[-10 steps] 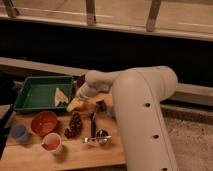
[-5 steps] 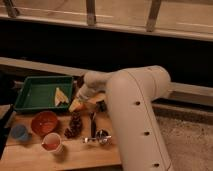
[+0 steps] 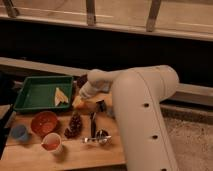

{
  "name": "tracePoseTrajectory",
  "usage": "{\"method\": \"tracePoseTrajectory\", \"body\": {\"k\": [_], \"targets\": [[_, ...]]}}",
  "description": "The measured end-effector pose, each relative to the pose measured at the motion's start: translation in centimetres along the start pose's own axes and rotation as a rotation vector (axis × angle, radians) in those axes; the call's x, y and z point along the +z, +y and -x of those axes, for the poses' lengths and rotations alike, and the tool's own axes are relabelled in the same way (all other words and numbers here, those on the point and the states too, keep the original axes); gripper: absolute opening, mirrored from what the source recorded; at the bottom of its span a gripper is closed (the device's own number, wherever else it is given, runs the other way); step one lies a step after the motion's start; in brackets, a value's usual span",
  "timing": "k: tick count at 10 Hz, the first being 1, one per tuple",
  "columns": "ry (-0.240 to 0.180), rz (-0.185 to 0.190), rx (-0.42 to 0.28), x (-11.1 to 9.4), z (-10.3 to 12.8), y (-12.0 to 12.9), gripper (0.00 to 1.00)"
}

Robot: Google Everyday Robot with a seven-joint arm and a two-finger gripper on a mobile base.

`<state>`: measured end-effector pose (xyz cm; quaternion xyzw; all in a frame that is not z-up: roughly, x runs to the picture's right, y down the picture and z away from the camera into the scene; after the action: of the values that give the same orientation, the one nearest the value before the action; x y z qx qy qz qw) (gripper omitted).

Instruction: Place apple in table surface

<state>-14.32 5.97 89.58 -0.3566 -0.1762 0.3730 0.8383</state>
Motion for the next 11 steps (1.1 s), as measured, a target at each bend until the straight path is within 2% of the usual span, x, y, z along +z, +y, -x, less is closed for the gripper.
{"method": "tracePoseTrajectory", "body": {"k": [3,5,7,9,11], "targets": [[-0.054,-0.047,0.009,-4.3,0.7,-1.0,0.00],[-0.107,-0.082,0.004,-8.0,1.8,-1.3,0.00],[-0.146,-0.109,-0.002,-10.3,2.3,-1.6,0.00],[-0.143,-0.103,-0.005,-10.3,2.5,-1.3,0.00],[-0.116,-0.084,0.004,-8.5,1.5,-1.4,0.00]]}}
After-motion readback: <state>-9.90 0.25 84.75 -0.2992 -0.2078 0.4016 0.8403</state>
